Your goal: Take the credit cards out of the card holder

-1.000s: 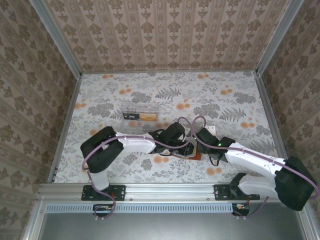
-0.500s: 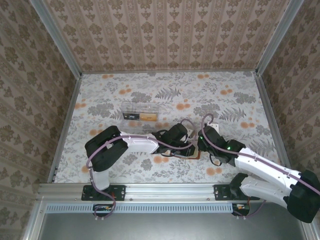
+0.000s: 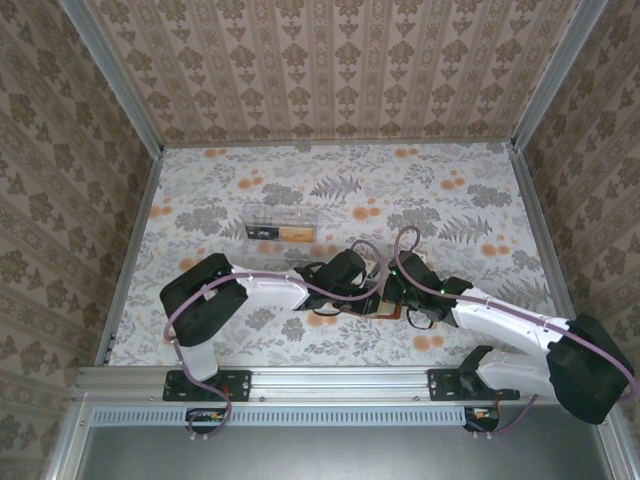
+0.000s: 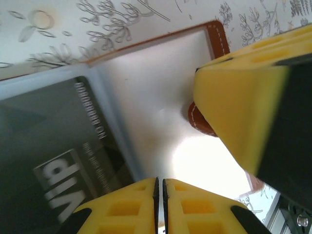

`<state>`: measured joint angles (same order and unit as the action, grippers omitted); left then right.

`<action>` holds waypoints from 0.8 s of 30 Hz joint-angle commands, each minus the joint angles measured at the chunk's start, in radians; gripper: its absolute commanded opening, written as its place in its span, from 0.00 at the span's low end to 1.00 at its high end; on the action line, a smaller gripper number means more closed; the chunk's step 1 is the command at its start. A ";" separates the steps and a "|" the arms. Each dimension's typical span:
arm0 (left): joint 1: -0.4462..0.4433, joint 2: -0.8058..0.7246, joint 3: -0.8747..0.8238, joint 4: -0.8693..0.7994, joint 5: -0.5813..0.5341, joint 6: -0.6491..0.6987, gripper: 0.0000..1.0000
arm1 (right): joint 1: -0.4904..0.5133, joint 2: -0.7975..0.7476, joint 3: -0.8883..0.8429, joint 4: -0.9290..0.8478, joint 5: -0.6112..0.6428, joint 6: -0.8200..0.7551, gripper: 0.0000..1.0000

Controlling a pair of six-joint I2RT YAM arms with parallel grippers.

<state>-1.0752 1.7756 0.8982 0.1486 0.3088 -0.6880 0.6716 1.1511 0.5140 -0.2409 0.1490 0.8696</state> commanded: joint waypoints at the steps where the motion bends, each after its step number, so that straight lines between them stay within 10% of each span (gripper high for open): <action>1: 0.037 -0.099 -0.035 -0.006 -0.031 -0.011 0.14 | -0.023 0.022 -0.025 0.023 -0.035 0.037 0.11; 24: 0.135 -0.079 -0.149 0.020 -0.028 0.033 0.16 | -0.043 0.129 0.033 0.123 -0.225 -0.006 0.23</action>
<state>-0.9474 1.6798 0.7696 0.1478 0.2844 -0.6750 0.6308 1.2655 0.5247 -0.1440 -0.0353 0.8635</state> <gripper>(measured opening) 0.159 0.233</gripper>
